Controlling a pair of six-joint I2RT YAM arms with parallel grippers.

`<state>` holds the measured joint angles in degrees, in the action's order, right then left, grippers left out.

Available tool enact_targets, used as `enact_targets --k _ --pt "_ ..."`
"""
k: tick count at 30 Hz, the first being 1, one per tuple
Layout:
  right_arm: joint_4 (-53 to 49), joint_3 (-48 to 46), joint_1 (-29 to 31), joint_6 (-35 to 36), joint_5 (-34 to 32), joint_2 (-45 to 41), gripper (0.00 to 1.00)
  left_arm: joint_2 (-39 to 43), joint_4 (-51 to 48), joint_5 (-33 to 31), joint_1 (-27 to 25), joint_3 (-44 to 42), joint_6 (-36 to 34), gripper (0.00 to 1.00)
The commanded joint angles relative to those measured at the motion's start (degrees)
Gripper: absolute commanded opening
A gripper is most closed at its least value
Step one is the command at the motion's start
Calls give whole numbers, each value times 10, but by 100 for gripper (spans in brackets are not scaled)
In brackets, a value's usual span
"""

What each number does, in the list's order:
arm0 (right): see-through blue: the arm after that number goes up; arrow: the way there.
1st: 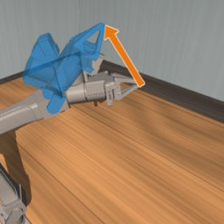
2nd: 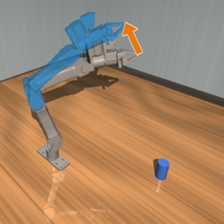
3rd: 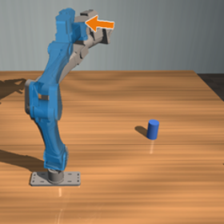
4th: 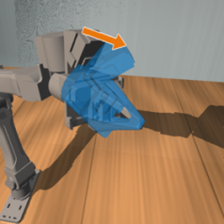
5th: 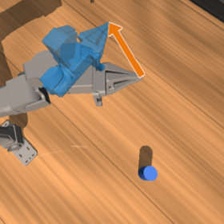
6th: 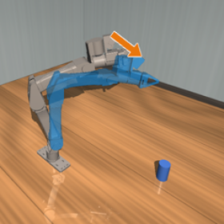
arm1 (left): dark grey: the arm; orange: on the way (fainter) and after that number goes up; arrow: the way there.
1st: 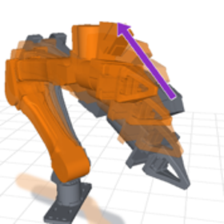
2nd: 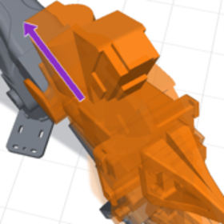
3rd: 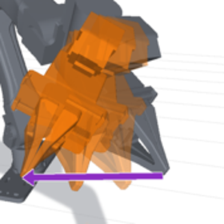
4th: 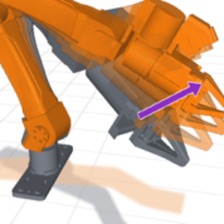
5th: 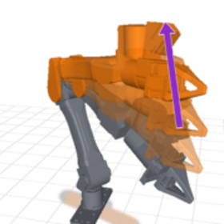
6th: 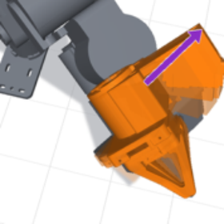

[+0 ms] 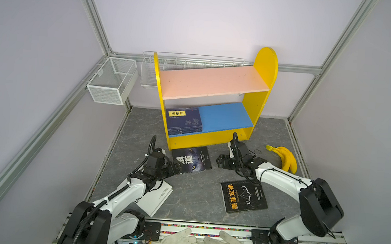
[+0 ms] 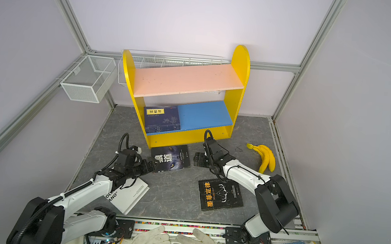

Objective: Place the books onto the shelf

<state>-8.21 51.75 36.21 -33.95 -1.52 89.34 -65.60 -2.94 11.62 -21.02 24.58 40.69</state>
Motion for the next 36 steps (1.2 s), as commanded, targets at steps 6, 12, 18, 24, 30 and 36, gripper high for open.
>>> enact_targets --k 6,12,18,24,30,36 --pt "63 -10 -4 -27 48 63 81 -55 59 -6 -2 -11 -3 96" --pt "89 -1 -4 -31 78 98 79 -111 64 15 -3 -3 -11 92" --pt "83 28 -4 -21 95 130 78 -136 116 13 -3 -16 -17 92" --pt "99 60 -3 -23 137 180 74 -142 136 -24 -3 -8 -30 91" --pt "111 92 3 -31 170 225 65 -140 150 -30 -3 9 -34 85" --pt "107 98 3 -29 175 232 62 -131 146 -25 -7 21 -41 81"
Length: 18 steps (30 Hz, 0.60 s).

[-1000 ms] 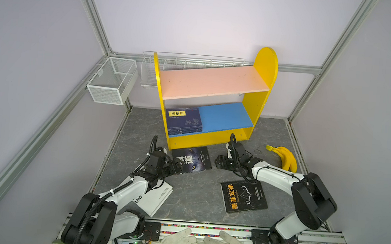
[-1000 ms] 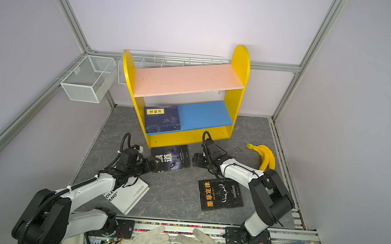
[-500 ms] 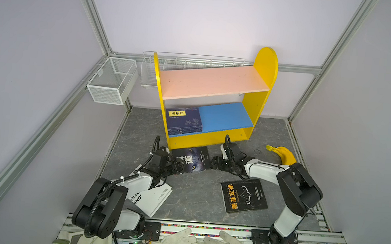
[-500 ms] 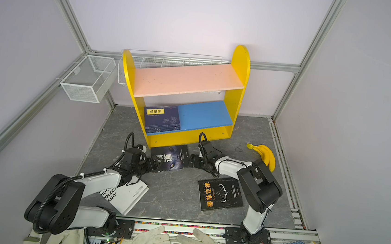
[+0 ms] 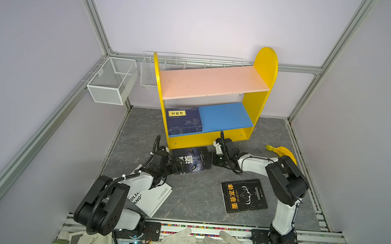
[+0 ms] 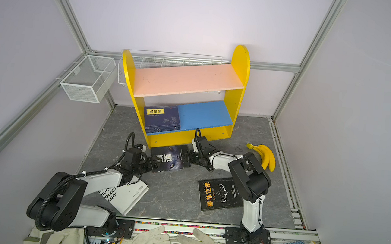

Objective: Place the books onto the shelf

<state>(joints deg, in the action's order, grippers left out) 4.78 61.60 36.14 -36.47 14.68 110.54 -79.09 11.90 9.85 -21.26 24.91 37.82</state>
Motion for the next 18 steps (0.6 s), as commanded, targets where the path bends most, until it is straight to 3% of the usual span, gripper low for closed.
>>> enact_targets --k 1,9,18 --pt "-23 1 4 -3 15 22 62 4 -3 -8 -5 20 -13 79" --pt "-9 2 6 -10 35 29 57 -5 2 -14 -24 34 -12 71" --pt "-9 3 6 -7 43 29 55 -5 11 -21 -48 50 -13 49"
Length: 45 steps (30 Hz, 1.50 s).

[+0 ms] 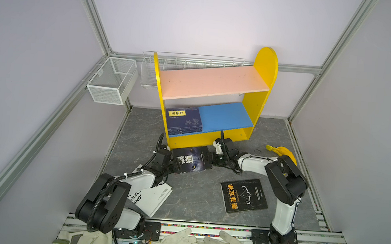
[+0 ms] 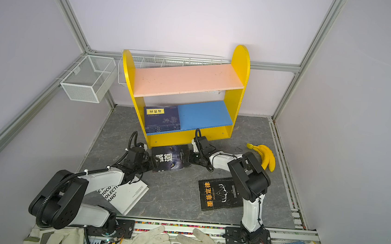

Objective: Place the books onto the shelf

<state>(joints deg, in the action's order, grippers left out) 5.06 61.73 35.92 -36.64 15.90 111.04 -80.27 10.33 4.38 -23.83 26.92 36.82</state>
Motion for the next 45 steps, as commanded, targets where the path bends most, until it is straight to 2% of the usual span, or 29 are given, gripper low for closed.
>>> enact_targets --k 1,13,18,20,25,33,36,43,45 --pt "-11 2 9 -5 31 24 54 12 27 31 -25 30 -4 47" --pt "-3 15 3 8 72 12 54 70 16 33 -37 26 -18 24" --pt "6 15 -2 8 94 -11 57 61 13 40 -42 31 -20 4" --pt "10 12 -7 8 100 -23 58 60 9 42 -43 35 -23 0" --pt "13 7 -25 -2 113 -53 68 75 -2 43 -46 44 -23 0" --pt "82 -73 -92 -106 167 -122 85 114 -49 34 -46 79 1 0" --pt "64 -90 -97 -119 179 -145 89 113 -68 38 -46 98 9 0" --pt "-19 -110 -99 -112 147 -199 95 112 -70 47 -46 120 27 0" --pt "-6 -132 -98 -135 159 -205 95 110 -76 49 -46 129 31 0"
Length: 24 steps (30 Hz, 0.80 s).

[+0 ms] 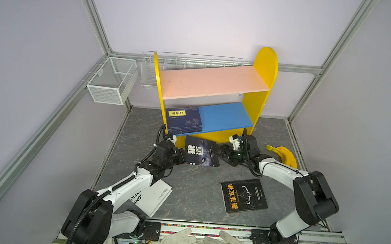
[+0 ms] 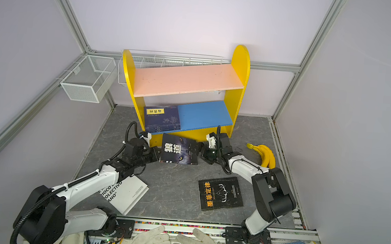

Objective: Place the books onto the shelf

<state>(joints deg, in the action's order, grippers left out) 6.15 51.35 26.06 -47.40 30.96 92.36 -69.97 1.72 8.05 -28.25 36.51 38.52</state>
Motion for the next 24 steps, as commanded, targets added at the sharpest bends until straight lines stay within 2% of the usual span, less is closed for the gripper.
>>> enact_targets --k 1,5,12,16,24 --pt "-1 -39 0 -46 15 -20 96 5 7 13 -1 38 15 0" --pt "77 -92 7 -131 24 -35 97 4 7 14 -1 46 27 0" --pt "181 -118 37 -203 7 -10 97 6 3 16 -2 49 34 0" --pt "361 -151 41 -292 4 45 95 13 2 18 -1 45 40 0" --pt "576 -187 57 -388 -38 151 86 23 -7 17 -1 42 42 0"
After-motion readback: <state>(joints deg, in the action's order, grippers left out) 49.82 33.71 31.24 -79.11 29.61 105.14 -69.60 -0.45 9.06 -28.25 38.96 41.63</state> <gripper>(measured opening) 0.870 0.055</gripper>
